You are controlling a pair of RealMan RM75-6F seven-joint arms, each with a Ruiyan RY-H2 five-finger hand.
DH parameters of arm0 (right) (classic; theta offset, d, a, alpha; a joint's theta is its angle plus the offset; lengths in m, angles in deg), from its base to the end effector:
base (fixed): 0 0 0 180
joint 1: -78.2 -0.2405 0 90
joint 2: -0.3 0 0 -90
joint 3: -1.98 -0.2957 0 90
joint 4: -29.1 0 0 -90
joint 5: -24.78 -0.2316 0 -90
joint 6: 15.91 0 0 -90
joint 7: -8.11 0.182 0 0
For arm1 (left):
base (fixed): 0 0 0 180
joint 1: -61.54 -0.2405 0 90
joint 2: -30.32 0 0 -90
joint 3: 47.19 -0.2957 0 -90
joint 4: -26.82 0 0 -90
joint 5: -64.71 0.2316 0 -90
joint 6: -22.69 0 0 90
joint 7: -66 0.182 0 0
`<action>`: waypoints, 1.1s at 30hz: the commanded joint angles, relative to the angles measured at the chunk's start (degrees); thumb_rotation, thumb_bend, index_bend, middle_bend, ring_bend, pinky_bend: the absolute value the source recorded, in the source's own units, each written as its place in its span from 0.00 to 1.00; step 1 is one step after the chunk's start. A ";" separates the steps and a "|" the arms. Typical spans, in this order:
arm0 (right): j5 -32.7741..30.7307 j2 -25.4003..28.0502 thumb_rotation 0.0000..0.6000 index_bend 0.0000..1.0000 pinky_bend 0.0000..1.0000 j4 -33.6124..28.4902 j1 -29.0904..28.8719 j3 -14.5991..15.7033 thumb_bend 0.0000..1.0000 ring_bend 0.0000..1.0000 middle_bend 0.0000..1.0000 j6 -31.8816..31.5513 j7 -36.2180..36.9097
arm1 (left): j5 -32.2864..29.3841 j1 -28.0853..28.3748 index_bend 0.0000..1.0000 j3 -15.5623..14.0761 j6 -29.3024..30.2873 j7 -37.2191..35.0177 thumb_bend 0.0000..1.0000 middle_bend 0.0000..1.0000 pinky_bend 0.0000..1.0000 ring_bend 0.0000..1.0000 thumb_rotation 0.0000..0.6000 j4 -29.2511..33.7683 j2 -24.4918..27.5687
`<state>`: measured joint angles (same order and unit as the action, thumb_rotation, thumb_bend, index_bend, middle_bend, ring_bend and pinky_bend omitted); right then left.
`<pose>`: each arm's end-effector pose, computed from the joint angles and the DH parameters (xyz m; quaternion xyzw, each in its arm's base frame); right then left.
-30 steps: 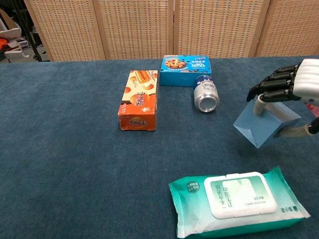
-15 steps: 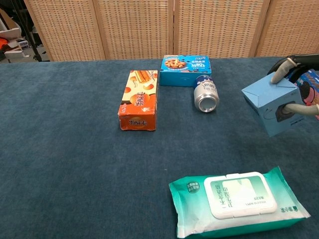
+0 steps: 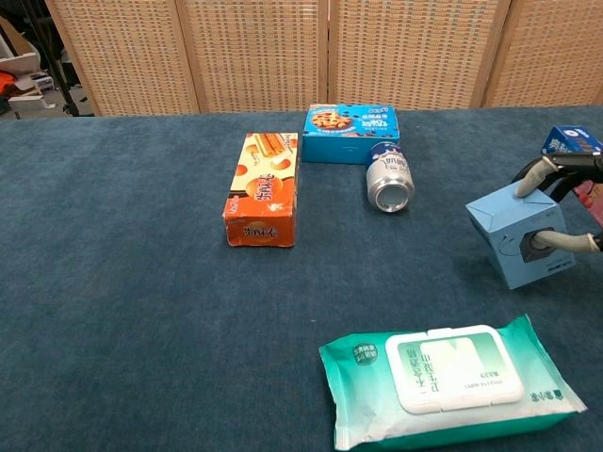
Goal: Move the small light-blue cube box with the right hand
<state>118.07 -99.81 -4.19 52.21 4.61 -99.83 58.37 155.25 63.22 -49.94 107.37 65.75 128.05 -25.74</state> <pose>-0.3417 -0.3599 0.0007 0.6273 -0.4312 0.5545 0.3362 -0.3393 0.1793 0.1687 -0.6199 -0.4243 -0.3591 0.5538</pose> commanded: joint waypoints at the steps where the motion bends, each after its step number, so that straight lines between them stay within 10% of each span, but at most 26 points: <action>1: 0.20 -0.64 1.00 0.48 0.36 1.69 0.52 0.53 0.67 0.31 0.44 1.13 2.11 | -0.04 0.03 0.00 -0.01 -0.08 0.15 0.00 0.00 0.00 0.00 1.00 0.01 -0.04; 7: 2.75 2.29 1.00 0.13 0.18 0.52 1.25 3.32 0.59 0.00 0.02 0.65 11.08 | 0.00 -0.03 0.00 0.00 0.09 0.32 0.00 0.00 0.00 0.00 1.00 0.13 -0.07; 24: 4.12 6.61 1.00 0.00 0.05 -2.59 5.07 1.68 0.43 0.00 0.00 -12.23 10.33 | 1.75 -0.57 0.00 -0.60 1.40 -0.25 0.00 0.00 0.00 0.00 1.00 0.00 0.11; 28: 3.88 12.69 1.00 0.00 0.00 -9.55 6.45 0.51 0.03 0.00 0.00 -15.09 -4.98 | 1.77 -0.99 0.00 -0.28 2.54 0.42 0.00 0.00 0.00 0.00 1.00 -0.22 -0.30; 33: -0.33 22.86 1.00 0.00 0.00 -32.04 10.38 0.07 0.00 0.00 0.00 -11.75 -29.54 | 1.59 -1.72 0.00 0.29 4.36 0.91 0.00 0.00 0.00 0.00 1.00 -0.54 -0.90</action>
